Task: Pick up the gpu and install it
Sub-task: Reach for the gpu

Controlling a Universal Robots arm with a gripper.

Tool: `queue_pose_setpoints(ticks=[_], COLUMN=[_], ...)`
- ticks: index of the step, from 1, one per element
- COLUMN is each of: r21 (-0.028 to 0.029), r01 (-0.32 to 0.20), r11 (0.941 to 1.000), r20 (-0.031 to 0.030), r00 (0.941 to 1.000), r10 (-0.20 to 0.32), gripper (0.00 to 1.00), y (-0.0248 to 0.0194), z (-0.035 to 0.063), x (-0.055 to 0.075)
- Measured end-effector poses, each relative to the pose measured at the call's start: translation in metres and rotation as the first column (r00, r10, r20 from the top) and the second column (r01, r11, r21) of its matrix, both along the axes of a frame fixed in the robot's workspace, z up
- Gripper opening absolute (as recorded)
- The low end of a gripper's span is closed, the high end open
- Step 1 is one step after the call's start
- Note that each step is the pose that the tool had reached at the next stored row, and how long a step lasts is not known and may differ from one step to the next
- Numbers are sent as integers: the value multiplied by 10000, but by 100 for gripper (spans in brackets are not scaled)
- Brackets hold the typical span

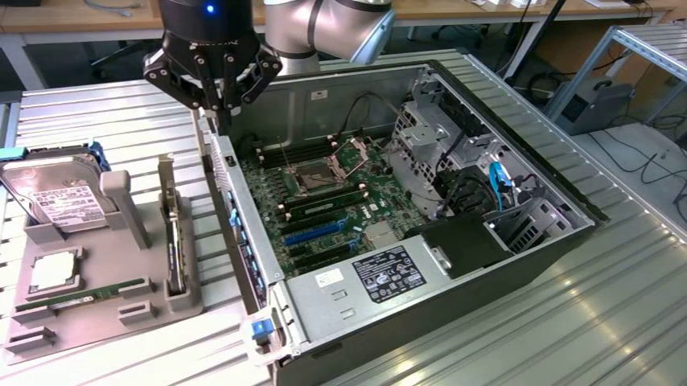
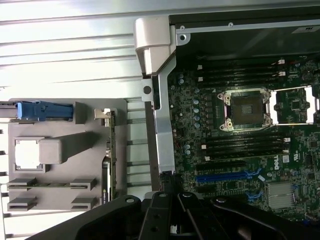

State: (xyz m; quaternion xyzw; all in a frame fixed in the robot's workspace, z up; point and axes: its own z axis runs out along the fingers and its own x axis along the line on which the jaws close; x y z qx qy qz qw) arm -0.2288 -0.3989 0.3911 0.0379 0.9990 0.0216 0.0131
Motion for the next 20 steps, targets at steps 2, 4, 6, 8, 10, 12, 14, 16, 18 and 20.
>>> queue_pose_setpoints(ticks=[2,4,6,8,10,12,14,16,18,20], r21=[0,0,1,1,0,1,1,1,1,1], r01=[0,0,0,0,0,-1,0,0,0,0], r11=[10000,10000,10000,10000,10000,10000,10000,10000,10000,10000], r20=[0,1,1,1,0,1,1,1,1,2], r00=[10000,10000,10000,10000,10000,10000,10000,10000,10000,10000], r10=[0,0,0,0,0,1,0,0,0,0], gripper=[11,11,11,11,11,11,11,11,11,11], y=[0,0,0,0,0,0,0,0,0,0], z=[-1,-3,-6,-6,-7,-8,-9,-9,-10,-11], x=[0,-1,-17,-33,-55,-73,-89,-101,-121,-136])
